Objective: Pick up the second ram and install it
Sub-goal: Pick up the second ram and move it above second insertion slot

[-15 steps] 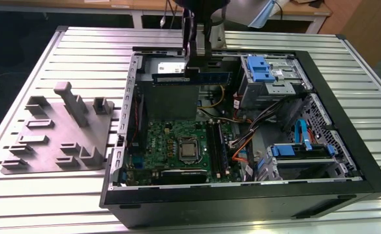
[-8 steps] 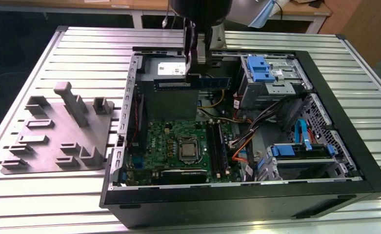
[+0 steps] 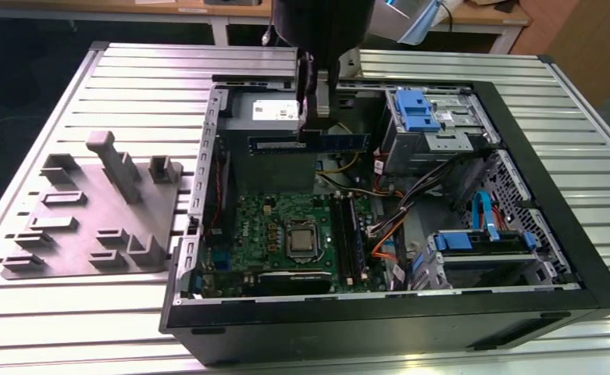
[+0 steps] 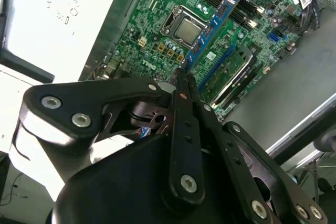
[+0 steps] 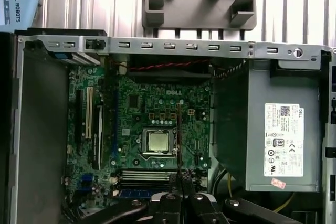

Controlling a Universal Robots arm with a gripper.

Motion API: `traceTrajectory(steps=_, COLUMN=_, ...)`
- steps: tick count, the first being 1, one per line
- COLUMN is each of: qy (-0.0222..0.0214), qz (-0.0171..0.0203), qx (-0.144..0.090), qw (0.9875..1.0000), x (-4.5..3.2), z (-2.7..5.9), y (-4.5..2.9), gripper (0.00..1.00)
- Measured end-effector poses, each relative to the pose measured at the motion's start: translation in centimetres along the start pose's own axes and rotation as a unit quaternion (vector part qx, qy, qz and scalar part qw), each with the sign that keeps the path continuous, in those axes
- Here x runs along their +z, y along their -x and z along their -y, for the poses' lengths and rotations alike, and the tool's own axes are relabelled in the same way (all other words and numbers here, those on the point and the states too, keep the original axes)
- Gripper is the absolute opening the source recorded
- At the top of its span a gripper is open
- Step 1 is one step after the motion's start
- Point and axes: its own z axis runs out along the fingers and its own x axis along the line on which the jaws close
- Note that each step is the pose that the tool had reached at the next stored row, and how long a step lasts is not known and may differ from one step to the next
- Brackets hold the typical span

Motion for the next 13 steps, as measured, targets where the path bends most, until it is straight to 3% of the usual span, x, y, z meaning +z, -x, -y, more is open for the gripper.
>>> traceTrajectory(steps=13, qy=0.0000, qz=0.0000, qx=0.000, qw=1.0000, x=2.33, z=0.07, y=-0.06, gripper=0.11)
